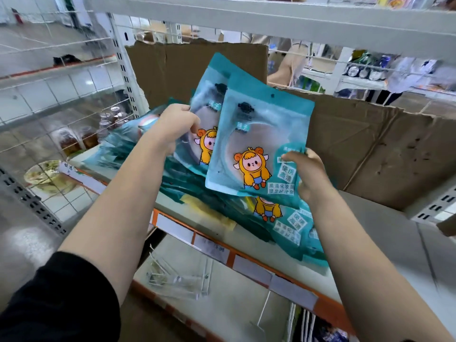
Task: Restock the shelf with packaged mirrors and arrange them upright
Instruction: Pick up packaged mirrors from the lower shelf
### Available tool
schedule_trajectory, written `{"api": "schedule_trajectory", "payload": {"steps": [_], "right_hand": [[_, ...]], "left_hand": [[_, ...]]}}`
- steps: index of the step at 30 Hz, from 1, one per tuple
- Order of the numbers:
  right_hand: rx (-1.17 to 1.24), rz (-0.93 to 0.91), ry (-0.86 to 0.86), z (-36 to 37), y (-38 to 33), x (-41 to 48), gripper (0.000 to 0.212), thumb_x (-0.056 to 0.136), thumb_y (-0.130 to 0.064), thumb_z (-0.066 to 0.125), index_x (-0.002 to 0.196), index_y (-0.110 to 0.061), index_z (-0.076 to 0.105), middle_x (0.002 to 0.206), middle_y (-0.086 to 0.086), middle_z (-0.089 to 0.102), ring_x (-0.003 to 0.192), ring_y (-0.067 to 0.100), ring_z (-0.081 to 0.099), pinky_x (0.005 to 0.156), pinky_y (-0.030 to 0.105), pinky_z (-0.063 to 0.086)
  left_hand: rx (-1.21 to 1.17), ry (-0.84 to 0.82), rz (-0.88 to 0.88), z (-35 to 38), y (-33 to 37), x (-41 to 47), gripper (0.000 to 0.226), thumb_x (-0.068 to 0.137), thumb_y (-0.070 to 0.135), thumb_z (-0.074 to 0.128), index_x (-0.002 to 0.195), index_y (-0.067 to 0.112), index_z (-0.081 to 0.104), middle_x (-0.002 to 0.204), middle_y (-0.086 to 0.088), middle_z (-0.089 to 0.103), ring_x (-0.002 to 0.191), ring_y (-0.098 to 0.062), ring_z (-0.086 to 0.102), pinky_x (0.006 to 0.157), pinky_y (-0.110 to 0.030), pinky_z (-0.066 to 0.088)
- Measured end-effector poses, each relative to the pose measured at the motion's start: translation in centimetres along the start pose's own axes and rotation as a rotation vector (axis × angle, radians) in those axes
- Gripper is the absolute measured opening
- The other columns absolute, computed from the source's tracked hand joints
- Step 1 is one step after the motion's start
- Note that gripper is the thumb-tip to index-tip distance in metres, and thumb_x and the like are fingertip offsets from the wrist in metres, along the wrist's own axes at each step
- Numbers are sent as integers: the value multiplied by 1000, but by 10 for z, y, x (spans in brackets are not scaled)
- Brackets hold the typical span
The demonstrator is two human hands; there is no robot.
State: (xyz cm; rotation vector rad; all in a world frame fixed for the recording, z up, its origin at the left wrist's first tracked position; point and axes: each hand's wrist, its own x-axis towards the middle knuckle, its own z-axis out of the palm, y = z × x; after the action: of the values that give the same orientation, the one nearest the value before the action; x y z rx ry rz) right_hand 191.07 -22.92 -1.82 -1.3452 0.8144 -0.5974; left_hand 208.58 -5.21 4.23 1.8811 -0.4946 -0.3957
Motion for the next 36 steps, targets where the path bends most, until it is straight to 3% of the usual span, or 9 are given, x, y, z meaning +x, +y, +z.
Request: {"api": "schedule_trajectory", "payload": {"steps": [3,7,10,13,20,25,28,30,36], "right_hand": [[29,2,-17,-11,5,-7,10,83,-6,57,85,-16,56,77,4,59,73,22,56,69,32,42],[76,-19,-34,-26,5,-19,15,82,-2,55,76,-16,56,63,0,57,58,19,54,59,28,40],[64,-38,-10,-46,6,-25,20,82,-3,56,70,-19,57,63,-1,56,64,22,53,64,33,40],[83,-24,-10,-70,6,-36,21,83,-2,55,71,-18,57,65,1,57,65,23,54,65,35,41],[163,63,-37,-143,12,-72,20,86,3,52,80,-16,55,67,2,58,55,13,57,55,24,47],[84,141,-84,-196,35,-93,17,88,-6,51,75,-16,50,62,0,57,55,15,56,53,24,44],[72,94,-86,-228,51,-110,16,86,-2,50,75,-14,53,53,-2,58,49,14,56,51,24,46],[79,65,-87,-244,53,-121,16,85,2,49,79,-12,54,60,2,57,47,13,56,53,27,47],[188,9,-71,-274,53,-162,17,85,7,46,84,-8,54,59,1,60,45,12,58,47,22,49]], "left_hand": [[-79,19,-103,3,-12,-19,22,65,-10,46,67,11,43,69,-6,37,69,-20,36,62,-30,32],[-249,115,-145,6,-18,-44,26,68,-14,43,70,12,44,75,-6,41,82,-22,40,73,-33,38],[-276,173,-179,12,-24,-68,20,60,-5,50,72,10,44,89,-10,44,91,-27,43,91,-47,42],[-308,227,-171,26,-20,-95,16,60,-2,52,70,8,48,89,-12,48,87,-27,46,79,-39,46],[-498,205,-136,87,-19,-173,18,82,5,44,70,15,53,54,5,62,49,-14,58,48,-16,45],[-519,239,-199,128,-37,-230,14,82,6,44,78,15,54,53,6,61,50,-13,58,49,-16,46],[-499,220,-234,150,-49,-261,12,81,8,44,80,15,53,64,0,59,60,-18,56,60,-24,46],[-505,216,-235,160,-50,-275,13,81,8,43,80,14,54,69,-1,59,66,-20,55,65,-27,45],[-506,177,-191,181,-34,-307,20,87,6,41,71,16,48,40,17,56,51,-4,58,54,-23,43]]}}
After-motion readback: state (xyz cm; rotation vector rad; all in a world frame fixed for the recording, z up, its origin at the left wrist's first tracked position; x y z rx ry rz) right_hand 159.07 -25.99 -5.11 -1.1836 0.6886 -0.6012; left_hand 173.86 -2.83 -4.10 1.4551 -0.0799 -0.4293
